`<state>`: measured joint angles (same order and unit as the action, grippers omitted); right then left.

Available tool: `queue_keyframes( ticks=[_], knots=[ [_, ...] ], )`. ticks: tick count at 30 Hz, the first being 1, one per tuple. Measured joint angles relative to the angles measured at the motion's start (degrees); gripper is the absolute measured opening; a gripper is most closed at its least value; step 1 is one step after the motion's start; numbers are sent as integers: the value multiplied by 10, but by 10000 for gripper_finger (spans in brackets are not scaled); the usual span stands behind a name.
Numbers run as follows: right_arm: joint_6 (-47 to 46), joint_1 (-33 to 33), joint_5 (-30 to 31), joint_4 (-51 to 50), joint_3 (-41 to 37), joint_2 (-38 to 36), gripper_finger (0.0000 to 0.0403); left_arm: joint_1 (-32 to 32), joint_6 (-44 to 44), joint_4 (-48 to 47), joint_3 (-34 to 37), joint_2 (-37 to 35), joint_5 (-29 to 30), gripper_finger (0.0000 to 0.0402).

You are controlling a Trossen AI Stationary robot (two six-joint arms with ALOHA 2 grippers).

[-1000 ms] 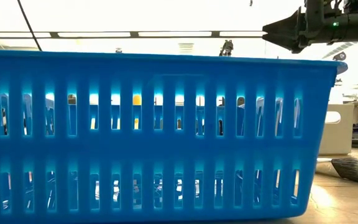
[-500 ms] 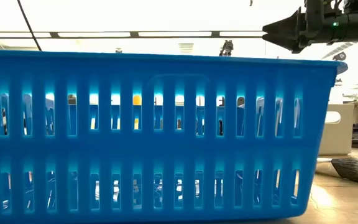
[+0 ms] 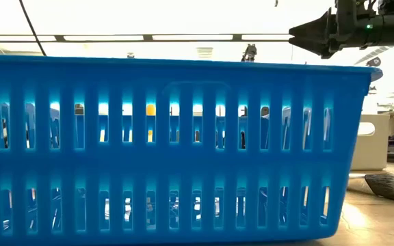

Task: Pick & Place Paint Supplies
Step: Put the green paint bottle into the white bin

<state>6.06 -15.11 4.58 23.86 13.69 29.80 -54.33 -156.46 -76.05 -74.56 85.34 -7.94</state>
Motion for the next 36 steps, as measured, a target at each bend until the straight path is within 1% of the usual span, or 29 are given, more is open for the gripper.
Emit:
queue_keyframes(
  ticks=[14, 26, 31, 36],
  knots=[
    [0, 0, 0, 0, 0, 0, 278, 1, 2, -1, -4, -4, 1, 119],
    [1, 0, 0, 0, 0, 0, 278, 12, 7, -12, -5, -50, 29, 119],
    [0, 0, 0, 0, 0, 0, 278, 25, 34, -35, -5, -77, 82, 119],
    [0, 0, 0, 0, 0, 0, 278, 46, 103, -64, -5, -101, 154, 119]
  ],
)
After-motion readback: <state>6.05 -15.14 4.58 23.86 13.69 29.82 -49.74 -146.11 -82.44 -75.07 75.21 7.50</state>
